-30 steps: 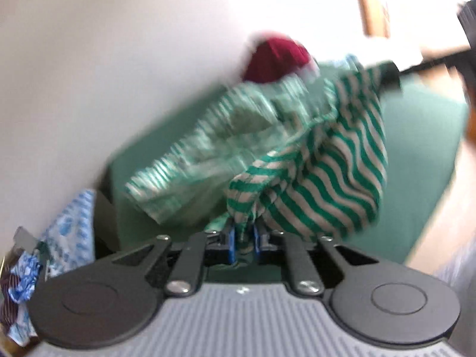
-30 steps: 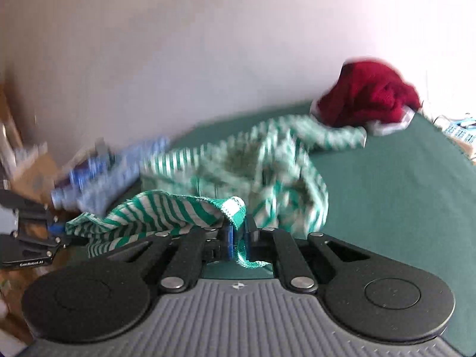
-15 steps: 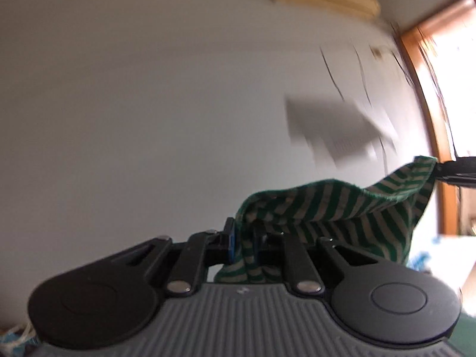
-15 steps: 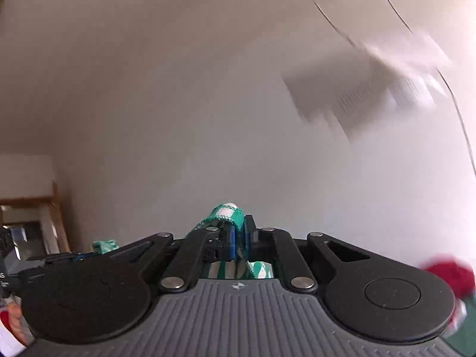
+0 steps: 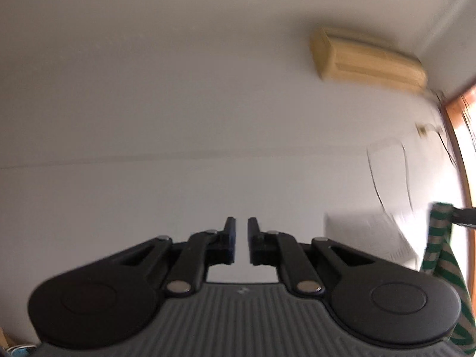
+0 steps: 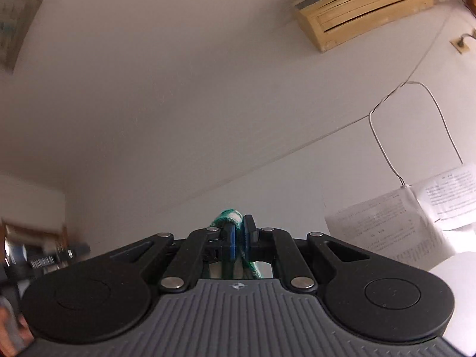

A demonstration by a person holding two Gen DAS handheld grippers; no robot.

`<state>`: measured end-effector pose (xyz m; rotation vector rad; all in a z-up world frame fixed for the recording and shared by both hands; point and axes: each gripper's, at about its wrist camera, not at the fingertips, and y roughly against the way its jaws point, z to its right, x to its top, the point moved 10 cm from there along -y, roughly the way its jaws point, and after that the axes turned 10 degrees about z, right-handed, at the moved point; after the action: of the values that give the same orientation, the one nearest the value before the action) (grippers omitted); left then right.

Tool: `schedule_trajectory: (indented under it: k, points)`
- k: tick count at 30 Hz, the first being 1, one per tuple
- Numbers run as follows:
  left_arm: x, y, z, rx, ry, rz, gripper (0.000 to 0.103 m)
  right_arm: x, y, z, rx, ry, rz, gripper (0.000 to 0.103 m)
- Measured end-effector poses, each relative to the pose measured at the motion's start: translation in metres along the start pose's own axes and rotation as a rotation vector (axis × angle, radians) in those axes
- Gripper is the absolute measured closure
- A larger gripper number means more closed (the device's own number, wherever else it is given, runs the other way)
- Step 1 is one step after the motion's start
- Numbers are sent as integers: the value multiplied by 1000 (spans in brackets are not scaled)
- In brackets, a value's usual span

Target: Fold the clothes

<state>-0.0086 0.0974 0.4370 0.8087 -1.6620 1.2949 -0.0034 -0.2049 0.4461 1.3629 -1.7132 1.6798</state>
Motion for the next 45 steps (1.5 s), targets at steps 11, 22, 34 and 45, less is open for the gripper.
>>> schedule_trajectory:
  k: [11, 22, 34, 45]
  points:
    - [-367, 125, 178, -523, 207, -824, 77, -219, 49, 113, -231, 141, -434, 98]
    - [-533, 198, 282, -493, 404, -1224, 54, -343, 106, 267, -540, 248, -681, 87]
    - [-570, 155, 270, -417, 347, -1174, 84, -434, 203, 237, -343, 176, -1024, 58]
    - [-503, 12, 80, -220, 296, -952, 93, -436, 234, 216, -375, 131, -993, 51]
